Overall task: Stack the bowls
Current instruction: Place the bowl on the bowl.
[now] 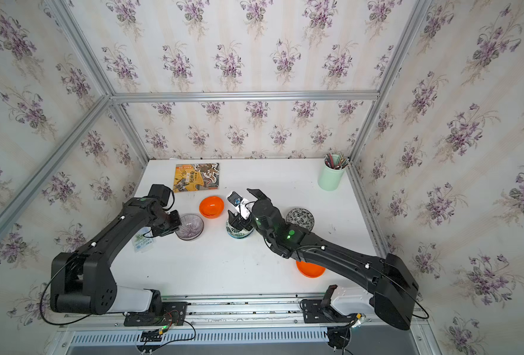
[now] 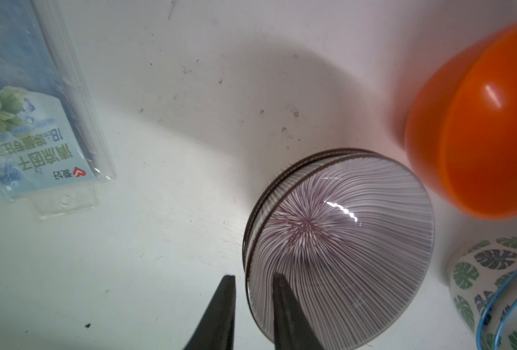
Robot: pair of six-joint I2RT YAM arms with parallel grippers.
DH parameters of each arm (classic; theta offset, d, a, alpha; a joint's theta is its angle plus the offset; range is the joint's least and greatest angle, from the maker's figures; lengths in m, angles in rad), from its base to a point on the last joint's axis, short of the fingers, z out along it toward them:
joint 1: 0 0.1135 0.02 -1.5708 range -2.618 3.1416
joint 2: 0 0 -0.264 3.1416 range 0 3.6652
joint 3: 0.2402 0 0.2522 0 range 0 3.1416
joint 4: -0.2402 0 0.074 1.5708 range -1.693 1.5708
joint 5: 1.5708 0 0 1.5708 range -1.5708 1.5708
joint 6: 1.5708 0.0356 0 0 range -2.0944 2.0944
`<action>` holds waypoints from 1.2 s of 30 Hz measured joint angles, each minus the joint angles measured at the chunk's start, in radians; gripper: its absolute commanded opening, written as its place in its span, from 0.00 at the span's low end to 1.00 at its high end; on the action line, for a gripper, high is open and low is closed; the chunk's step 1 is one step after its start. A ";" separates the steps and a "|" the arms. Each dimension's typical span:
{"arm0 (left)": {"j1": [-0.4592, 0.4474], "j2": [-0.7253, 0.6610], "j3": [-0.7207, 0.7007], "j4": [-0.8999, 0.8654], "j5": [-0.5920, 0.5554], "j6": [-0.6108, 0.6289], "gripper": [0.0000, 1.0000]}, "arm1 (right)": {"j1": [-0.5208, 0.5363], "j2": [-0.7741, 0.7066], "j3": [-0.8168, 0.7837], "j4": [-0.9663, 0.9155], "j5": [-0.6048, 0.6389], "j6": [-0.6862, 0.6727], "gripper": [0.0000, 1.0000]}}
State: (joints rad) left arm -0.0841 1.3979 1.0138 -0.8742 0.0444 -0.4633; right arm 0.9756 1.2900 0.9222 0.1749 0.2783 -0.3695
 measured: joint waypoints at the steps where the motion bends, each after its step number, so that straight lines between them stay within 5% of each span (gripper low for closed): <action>1: 0.000 -0.011 0.000 -0.004 0.000 0.003 0.15 | 0.000 0.003 0.000 0.000 -0.002 0.000 1.00; 13: 0.000 0.008 -0.017 -0.002 0.005 0.021 0.05 | 0.000 0.019 -0.003 0.006 -0.010 0.008 1.00; 17: 0.000 -0.004 0.009 -0.011 0.004 0.021 0.09 | 0.000 0.014 -0.008 0.004 -0.010 0.008 1.00; 23: 0.000 -0.030 0.140 -0.041 0.005 0.021 0.27 | 0.000 -0.005 -0.023 0.006 0.003 0.018 1.00; 30: -0.054 0.212 0.379 -0.011 0.095 0.045 0.40 | -0.001 -0.027 -0.029 0.006 0.063 0.056 1.00; 36: -0.093 0.451 0.602 -0.015 0.136 0.094 0.42 | -0.013 -0.029 -0.029 -0.012 0.103 0.087 1.00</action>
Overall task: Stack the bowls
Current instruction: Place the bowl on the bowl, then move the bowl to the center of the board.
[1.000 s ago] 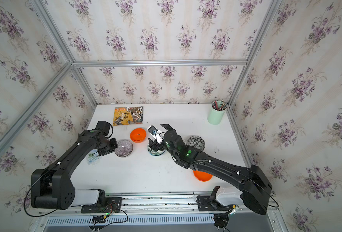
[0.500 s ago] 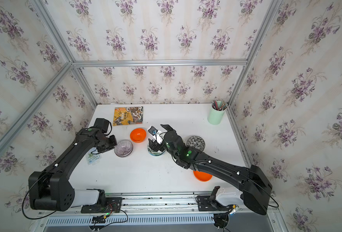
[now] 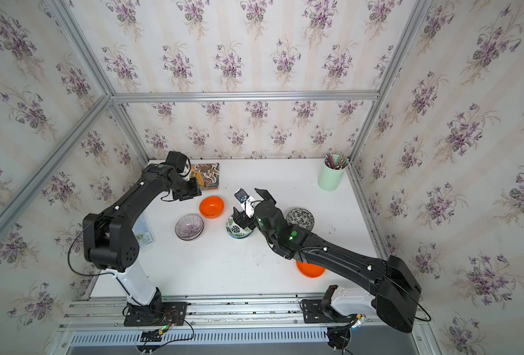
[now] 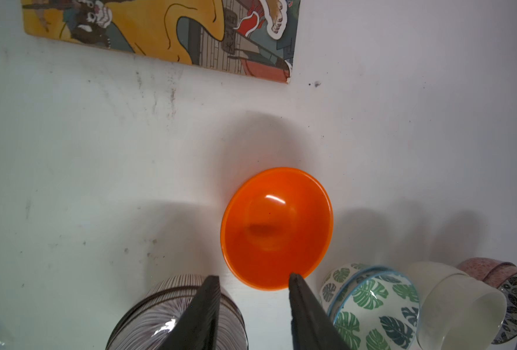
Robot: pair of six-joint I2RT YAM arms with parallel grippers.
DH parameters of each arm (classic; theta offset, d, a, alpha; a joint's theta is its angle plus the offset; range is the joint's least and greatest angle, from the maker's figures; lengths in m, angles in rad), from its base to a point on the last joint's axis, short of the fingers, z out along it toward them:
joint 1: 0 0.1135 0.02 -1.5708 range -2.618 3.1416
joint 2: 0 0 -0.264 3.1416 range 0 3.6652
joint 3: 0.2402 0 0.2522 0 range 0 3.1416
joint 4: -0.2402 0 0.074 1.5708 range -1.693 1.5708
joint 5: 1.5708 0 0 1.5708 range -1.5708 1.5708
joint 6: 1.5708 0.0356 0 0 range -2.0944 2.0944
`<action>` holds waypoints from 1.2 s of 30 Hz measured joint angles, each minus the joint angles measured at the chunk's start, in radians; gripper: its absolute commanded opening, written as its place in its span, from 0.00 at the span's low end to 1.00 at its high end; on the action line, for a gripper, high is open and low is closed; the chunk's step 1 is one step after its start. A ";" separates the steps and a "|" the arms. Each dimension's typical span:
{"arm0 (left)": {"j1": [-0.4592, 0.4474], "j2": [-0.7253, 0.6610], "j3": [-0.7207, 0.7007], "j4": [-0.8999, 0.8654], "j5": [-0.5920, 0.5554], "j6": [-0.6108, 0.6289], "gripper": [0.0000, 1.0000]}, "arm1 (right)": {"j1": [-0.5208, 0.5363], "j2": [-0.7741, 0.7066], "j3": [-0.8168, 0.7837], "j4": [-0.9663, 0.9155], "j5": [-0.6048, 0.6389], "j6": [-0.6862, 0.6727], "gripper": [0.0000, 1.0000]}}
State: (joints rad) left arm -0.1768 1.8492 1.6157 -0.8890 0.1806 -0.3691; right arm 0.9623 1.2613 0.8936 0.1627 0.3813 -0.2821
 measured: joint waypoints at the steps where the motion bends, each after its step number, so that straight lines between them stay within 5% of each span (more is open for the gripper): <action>1: -0.001 0.032 0.027 -0.005 0.004 0.008 0.42 | -0.002 -0.002 0.000 -0.005 0.003 0.003 1.00; 17: -0.021 0.236 0.143 -0.092 -0.029 0.154 0.40 | -0.049 0.030 0.008 -0.010 -0.007 0.028 1.00; 36: -0.026 0.396 0.294 -0.172 0.016 0.300 0.23 | -0.077 0.052 0.005 -0.010 -0.034 0.027 1.00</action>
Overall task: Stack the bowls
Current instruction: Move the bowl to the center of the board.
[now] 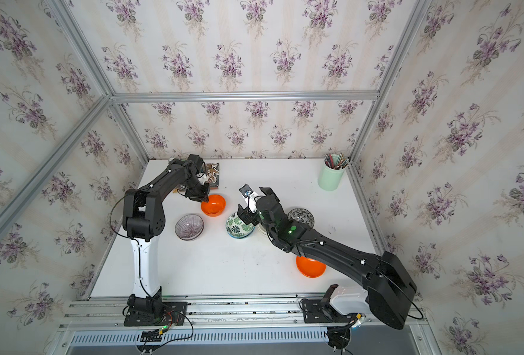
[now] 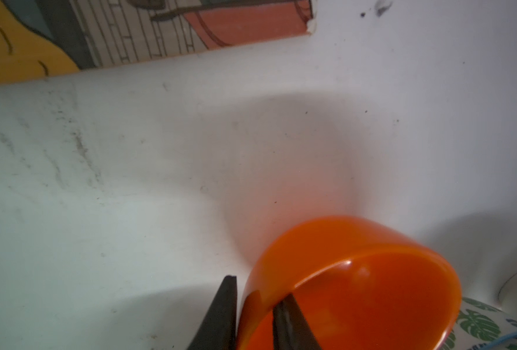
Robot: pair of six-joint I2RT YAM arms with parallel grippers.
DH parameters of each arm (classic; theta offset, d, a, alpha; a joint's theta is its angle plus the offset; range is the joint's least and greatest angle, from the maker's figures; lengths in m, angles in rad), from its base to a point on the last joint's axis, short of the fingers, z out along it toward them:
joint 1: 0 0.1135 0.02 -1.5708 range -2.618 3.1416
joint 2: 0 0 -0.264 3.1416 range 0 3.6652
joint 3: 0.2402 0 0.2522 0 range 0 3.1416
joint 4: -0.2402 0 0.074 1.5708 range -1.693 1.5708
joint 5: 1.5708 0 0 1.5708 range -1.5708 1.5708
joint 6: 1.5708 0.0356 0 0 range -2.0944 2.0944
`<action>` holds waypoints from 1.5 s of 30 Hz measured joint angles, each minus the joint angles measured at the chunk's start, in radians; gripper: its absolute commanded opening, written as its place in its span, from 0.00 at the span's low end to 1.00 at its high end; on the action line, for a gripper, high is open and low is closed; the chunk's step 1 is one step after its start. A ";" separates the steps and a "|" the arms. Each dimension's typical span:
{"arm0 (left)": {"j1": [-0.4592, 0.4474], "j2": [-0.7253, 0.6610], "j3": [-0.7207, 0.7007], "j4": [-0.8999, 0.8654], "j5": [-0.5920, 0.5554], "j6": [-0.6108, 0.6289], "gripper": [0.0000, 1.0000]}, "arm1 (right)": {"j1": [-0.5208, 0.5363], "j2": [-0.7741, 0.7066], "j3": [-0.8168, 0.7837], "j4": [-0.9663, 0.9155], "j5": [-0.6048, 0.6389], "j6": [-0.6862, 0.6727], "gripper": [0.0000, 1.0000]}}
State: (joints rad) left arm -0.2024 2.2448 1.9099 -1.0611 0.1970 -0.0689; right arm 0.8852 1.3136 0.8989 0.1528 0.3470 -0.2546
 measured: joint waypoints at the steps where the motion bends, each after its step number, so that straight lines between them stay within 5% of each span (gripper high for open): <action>1: -0.002 0.000 0.003 -0.004 0.005 0.018 0.24 | -0.001 0.002 0.000 0.000 -0.001 0.000 1.00; 15: -0.091 -0.050 -0.045 0.002 -0.022 0.355 0.17 | -0.006 0.011 -0.005 -0.004 -0.019 0.001 1.00; 27: -0.050 -0.101 -0.113 0.051 -0.163 0.518 0.08 | -0.007 0.036 0.052 -0.041 -0.027 0.000 0.99; 45: -0.088 -0.135 -0.166 0.131 -0.066 0.805 0.00 | -0.008 0.098 0.086 -0.061 -0.031 -0.007 0.99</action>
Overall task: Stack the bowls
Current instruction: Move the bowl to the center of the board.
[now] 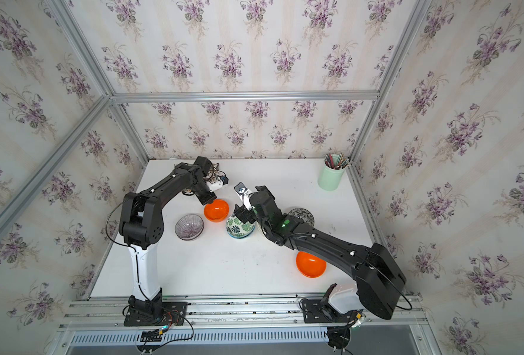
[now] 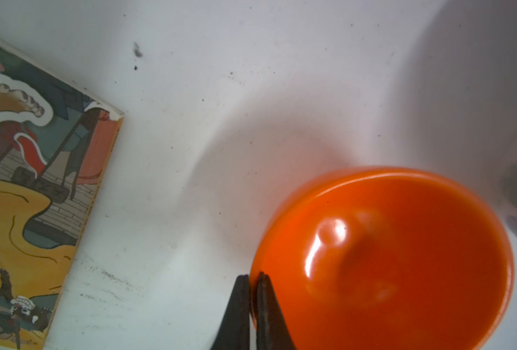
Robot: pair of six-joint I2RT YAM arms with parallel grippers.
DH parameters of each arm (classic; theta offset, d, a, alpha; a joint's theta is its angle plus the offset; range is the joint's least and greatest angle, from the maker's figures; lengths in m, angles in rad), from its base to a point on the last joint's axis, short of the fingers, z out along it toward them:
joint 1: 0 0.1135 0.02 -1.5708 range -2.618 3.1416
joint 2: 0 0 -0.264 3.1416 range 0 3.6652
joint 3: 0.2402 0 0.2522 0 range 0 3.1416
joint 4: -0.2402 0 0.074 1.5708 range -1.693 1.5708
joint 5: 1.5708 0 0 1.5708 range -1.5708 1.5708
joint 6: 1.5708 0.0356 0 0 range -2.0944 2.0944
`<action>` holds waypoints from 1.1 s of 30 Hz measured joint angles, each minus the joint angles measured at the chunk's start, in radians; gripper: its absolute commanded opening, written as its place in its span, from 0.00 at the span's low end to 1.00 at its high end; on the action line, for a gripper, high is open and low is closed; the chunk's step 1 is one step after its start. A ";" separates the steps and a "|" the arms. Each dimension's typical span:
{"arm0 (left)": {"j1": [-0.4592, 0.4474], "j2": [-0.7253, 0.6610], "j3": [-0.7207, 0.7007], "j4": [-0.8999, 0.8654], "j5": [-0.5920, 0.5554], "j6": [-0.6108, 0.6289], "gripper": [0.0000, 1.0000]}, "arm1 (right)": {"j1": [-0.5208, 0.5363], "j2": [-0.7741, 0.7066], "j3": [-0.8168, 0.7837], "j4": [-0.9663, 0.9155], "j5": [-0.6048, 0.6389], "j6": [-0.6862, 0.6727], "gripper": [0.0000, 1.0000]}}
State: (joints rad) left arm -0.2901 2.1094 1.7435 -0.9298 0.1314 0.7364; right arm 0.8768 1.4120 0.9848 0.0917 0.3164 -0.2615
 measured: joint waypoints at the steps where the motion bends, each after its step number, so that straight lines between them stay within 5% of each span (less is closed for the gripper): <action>1: 0.000 -0.008 -0.008 0.000 0.008 0.016 0.00 | 0.000 0.003 0.002 0.000 0.000 0.000 0.99; 12: -0.024 -0.080 -0.118 -0.023 0.055 0.177 0.00 | -0.003 0.034 0.046 -0.002 -0.016 -0.004 0.99; 33: -0.035 -0.079 -0.118 -0.090 0.052 0.241 0.00 | -0.005 0.061 0.090 -0.014 -0.037 -0.007 0.99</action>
State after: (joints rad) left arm -0.3248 2.0308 1.6253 -1.0195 0.1833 0.9771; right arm 0.8722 1.4734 1.0748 0.0776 0.2798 -0.2687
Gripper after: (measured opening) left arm 0.082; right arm 0.988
